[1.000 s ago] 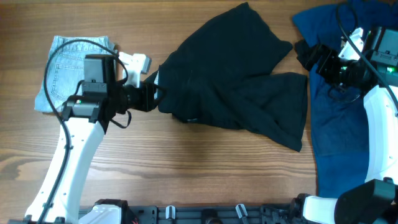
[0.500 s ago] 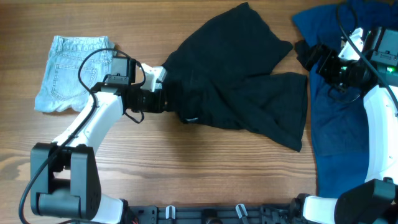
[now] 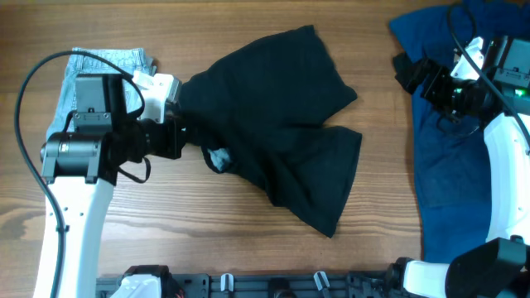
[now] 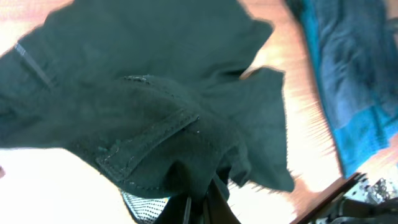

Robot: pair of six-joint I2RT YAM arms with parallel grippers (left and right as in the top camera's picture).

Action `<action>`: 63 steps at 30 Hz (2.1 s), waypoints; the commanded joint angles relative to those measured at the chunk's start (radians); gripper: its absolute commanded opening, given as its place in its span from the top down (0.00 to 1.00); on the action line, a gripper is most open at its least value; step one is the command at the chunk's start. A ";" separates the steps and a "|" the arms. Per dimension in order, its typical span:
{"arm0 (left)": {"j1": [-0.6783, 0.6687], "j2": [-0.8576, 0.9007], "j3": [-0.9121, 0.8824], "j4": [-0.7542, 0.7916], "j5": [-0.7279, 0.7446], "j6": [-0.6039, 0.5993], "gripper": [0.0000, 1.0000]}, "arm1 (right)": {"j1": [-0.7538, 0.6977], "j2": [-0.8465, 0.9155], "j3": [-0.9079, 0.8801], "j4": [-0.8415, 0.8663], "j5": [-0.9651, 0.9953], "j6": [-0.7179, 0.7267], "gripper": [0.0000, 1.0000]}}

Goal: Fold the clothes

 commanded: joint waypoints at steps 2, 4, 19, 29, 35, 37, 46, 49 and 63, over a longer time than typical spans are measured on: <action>0.003 0.005 -0.003 0.012 -0.042 0.035 0.96 | 0.002 0.010 -0.006 0.160 0.070 0.028 0.01; 0.003 0.005 -0.003 0.016 -0.041 0.034 0.96 | 0.002 0.010 -0.006 0.205 0.070 0.028 0.01; 0.003 0.005 -0.002 0.065 -0.041 0.027 0.96 | 0.054 0.003 -0.034 -0.123 0.031 -0.031 0.23; 0.003 0.005 -0.002 0.051 -0.041 0.027 0.95 | 0.369 -0.313 -0.678 -0.066 0.038 0.199 0.66; 0.003 0.005 -0.002 0.046 -0.041 0.026 0.95 | 0.439 -0.201 -0.817 0.247 -0.071 0.192 0.96; 0.003 0.005 -0.002 0.037 -0.041 0.026 0.95 | 0.439 -0.133 -0.814 0.304 -0.074 0.191 0.96; 0.003 0.005 -0.002 0.022 -0.041 0.026 0.96 | 0.272 0.196 -0.696 0.463 0.240 0.360 0.96; 0.003 0.005 -0.002 0.021 -0.041 0.026 0.96 | 0.182 0.200 -0.620 0.488 0.208 0.359 0.96; 0.003 0.005 -0.002 0.021 -0.041 0.027 0.94 | 0.105 0.062 -0.383 0.147 -0.029 0.053 0.89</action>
